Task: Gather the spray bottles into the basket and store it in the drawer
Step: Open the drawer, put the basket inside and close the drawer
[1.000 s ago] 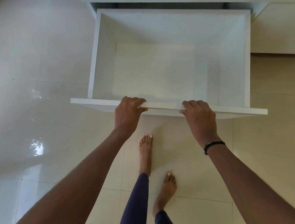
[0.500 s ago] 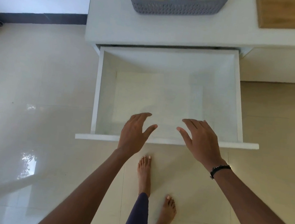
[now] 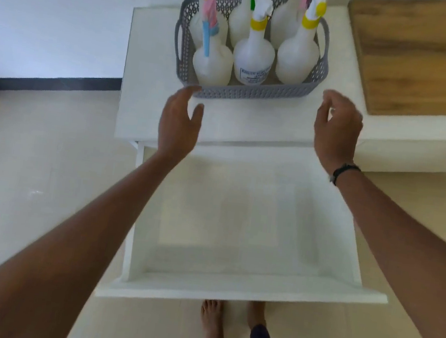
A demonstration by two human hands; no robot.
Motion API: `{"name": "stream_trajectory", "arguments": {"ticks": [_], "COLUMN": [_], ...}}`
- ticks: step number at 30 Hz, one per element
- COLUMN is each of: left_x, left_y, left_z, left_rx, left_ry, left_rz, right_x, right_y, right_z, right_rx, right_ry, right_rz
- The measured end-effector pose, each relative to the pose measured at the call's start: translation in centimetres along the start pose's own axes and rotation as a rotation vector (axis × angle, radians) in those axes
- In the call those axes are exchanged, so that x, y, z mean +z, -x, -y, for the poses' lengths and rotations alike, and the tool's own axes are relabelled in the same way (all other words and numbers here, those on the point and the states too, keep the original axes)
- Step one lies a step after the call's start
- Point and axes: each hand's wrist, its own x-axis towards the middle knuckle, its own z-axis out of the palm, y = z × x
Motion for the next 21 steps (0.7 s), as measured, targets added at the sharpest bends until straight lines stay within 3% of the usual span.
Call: {"name": "stream_trajectory", "arguments": {"ticks": [5,12,21], "left_x": [0.8,2.9,5.1], "left_y": [-6.7,-11.6,-14.1], "left_z": [0.8,2.9,3.6], "left_rx": [-0.059,-0.257,-0.427], "left_ry": [-0.061,-0.144,-0.093], "left_rz": [-0.147,-0.086,-0.126], "right_x": [2.1,5.4,8.3], "right_y": [-8.7,-14.0,-15.2], "right_z": [-1.0,-1.5,-2.3], "right_rx": [0.077,0.12,0.24], "right_ry": [0.063,0.164,0.109], "right_rz": [-0.021,0.12,0.129]}}
